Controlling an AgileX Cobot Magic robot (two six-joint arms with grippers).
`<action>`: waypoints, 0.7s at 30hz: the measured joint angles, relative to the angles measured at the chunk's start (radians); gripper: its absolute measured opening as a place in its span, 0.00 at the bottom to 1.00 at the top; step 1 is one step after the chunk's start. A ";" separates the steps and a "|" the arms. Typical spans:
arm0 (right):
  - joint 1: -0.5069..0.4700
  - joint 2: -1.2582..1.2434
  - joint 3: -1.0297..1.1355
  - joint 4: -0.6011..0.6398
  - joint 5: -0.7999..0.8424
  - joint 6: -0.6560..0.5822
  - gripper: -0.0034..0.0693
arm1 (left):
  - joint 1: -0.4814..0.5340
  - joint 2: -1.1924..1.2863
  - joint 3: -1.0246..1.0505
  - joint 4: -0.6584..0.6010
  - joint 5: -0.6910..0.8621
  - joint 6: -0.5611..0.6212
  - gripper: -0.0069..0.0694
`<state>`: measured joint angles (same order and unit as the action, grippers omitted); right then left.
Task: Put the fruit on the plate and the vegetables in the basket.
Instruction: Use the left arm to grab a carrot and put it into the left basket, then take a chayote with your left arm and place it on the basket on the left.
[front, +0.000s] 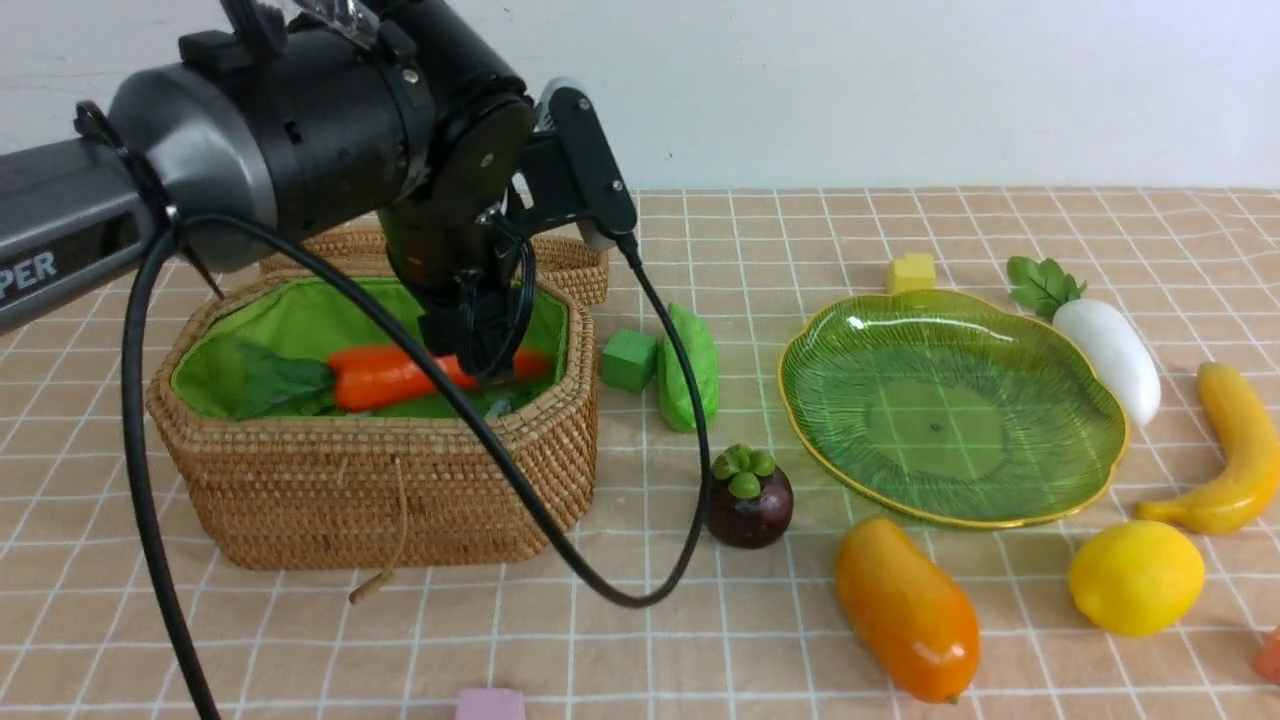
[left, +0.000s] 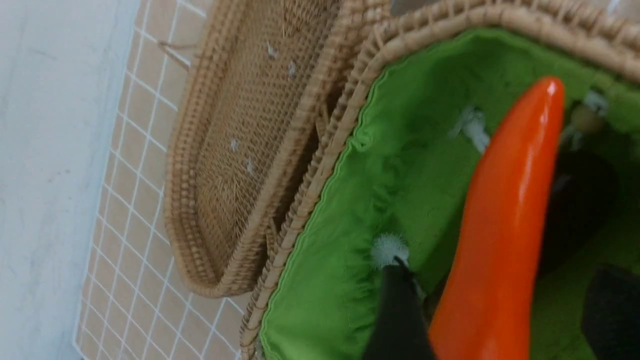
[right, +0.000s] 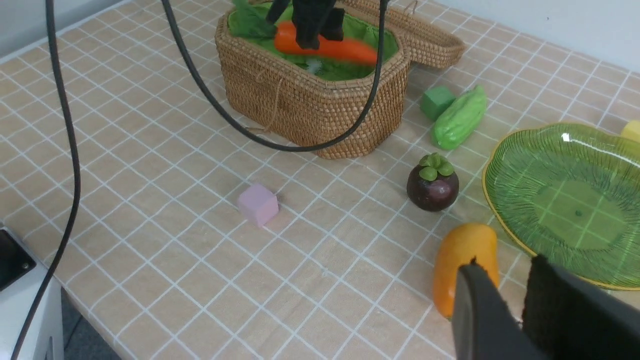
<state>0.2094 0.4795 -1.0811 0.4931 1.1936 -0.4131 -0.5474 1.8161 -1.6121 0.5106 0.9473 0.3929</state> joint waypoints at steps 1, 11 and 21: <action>0.000 0.000 0.000 0.000 0.001 0.000 0.27 | 0.003 0.002 0.000 -0.003 0.009 0.000 0.88; 0.000 0.000 0.000 0.000 -0.011 0.000 0.27 | -0.025 -0.031 -0.003 -0.269 0.096 -0.415 0.74; 0.000 0.000 0.000 -0.001 -0.011 0.000 0.27 | -0.188 0.223 -0.447 -0.386 0.162 -0.589 0.24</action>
<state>0.2094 0.4795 -1.0811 0.4922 1.1829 -0.4131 -0.7356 2.0393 -2.0591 0.1249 1.1089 -0.1962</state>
